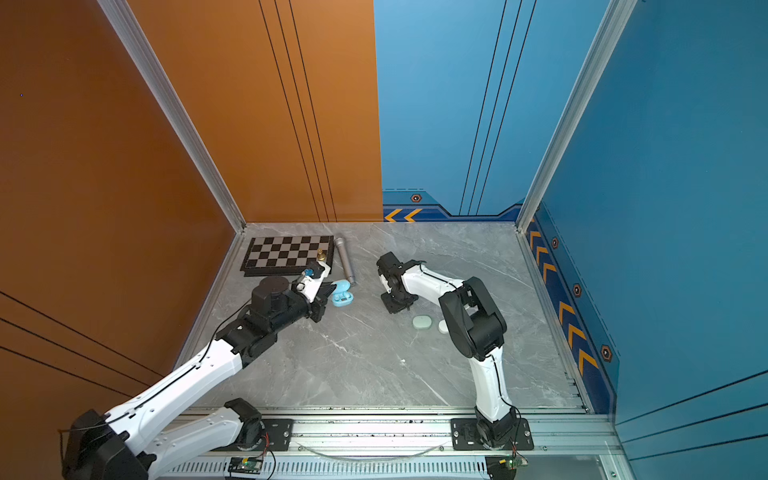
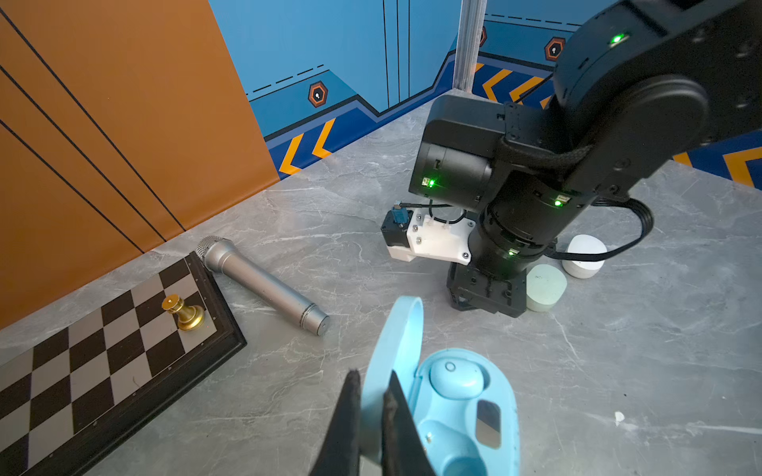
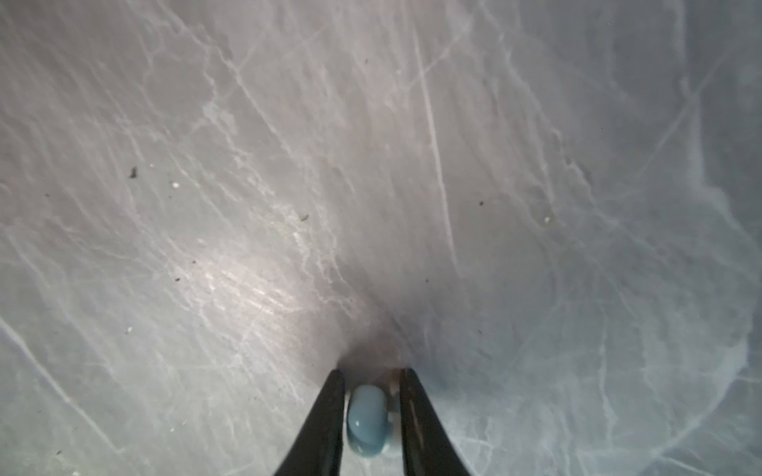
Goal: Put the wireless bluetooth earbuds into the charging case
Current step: 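Close the right gripper on the pale-blue earbud and lift it, then carry the earbud with the right gripper to the open case in the left gripper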
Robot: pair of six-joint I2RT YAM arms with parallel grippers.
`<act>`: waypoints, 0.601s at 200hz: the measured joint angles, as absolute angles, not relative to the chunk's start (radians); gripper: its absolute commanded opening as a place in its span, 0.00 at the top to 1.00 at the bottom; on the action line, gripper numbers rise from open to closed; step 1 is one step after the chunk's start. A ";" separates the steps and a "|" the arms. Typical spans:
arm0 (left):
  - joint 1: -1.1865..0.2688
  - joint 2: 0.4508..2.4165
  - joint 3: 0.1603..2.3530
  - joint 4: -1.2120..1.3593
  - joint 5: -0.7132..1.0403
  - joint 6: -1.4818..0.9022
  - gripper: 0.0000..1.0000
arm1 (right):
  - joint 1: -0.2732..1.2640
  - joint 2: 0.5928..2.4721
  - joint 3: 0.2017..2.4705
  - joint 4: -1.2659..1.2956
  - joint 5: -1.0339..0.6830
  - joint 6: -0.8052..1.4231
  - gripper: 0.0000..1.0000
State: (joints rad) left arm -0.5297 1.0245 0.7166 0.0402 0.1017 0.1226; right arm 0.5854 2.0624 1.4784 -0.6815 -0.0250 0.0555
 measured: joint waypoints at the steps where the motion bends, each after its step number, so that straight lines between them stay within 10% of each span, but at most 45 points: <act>1: -0.530 1.024 0.717 0.040 0.102 0.123 1.00 | 0.585 2.062 1.478 -0.682 -0.025 0.056 0.74; 120: -0.530 1.130 0.719 0.193 0.104 0.060 1.00 | 0.512 1.927 1.493 -0.715 -0.233 0.187 0.88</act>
State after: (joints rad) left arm -0.5297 1.1297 0.7185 0.1928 0.1036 0.0597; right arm 0.5121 1.9270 1.4929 -0.7147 -0.2325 0.1875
